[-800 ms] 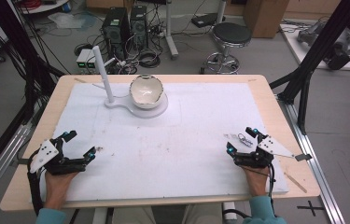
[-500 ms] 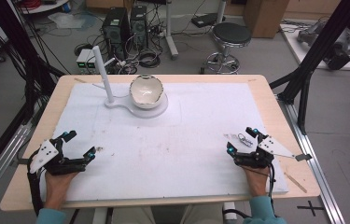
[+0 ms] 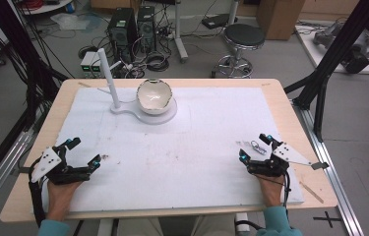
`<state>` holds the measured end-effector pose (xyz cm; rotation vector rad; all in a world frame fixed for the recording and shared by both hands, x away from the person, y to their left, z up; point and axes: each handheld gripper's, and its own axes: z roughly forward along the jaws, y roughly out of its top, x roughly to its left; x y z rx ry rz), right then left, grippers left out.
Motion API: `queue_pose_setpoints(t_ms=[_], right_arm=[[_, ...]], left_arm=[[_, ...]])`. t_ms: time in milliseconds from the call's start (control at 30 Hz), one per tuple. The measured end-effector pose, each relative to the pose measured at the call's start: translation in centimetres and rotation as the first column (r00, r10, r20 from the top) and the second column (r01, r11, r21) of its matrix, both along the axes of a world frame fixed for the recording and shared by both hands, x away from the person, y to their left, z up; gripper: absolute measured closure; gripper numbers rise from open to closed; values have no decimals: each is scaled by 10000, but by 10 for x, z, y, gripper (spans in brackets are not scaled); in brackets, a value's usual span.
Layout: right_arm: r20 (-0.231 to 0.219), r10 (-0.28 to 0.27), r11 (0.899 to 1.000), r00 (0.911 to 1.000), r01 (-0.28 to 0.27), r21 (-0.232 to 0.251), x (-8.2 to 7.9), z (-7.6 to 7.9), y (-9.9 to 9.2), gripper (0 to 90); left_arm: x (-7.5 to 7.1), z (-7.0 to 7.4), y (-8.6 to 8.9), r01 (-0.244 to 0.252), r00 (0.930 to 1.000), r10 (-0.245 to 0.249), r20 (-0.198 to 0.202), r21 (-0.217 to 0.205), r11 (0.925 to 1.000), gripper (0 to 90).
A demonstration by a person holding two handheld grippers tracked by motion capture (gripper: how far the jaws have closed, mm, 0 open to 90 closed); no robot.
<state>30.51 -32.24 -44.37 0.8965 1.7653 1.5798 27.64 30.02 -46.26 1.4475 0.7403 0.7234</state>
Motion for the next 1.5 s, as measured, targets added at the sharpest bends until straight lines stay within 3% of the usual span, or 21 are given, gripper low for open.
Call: queue_pose_setpoints(t_ms=[167, 333, 867, 1100, 1267, 1500], right_arm=[[274, 40, 9998, 9996, -34, -219, -2, 12, 0, 5], [203, 134, 9995, 9997, -128, -286, -2, 11, 3, 5], [15, 108, 9999, 9999, -108, 37, -1, 5, -2, 5], [-47, 145, 9998, 9999, -144, 125, 0, 16, -6, 5], [-324, 83, 9998, 9994, -88, -159, 4, 25, -9, 5], [-865, 578, 9927, 9946, -665, -1007, 14, 51, -14, 6]], left_arm=[[0, 0, 0, -5, 10000, 5, -6, -14, 10000, 24], [0, 0, 0, 17, 10000, -17, -17, -43, 10000, 24], [0, 0, 0, -22, 10000, 22, -5, 6, 10000, 24], [0, 0, 0, -22, 10000, 22, 4, 9, 10000, 24], [0, 0, 0, -9, 10000, 9, -5, 13, 10000, 24], [0, 0, -1, -37, 10000, 37, 1, 25, 10000, 24]])
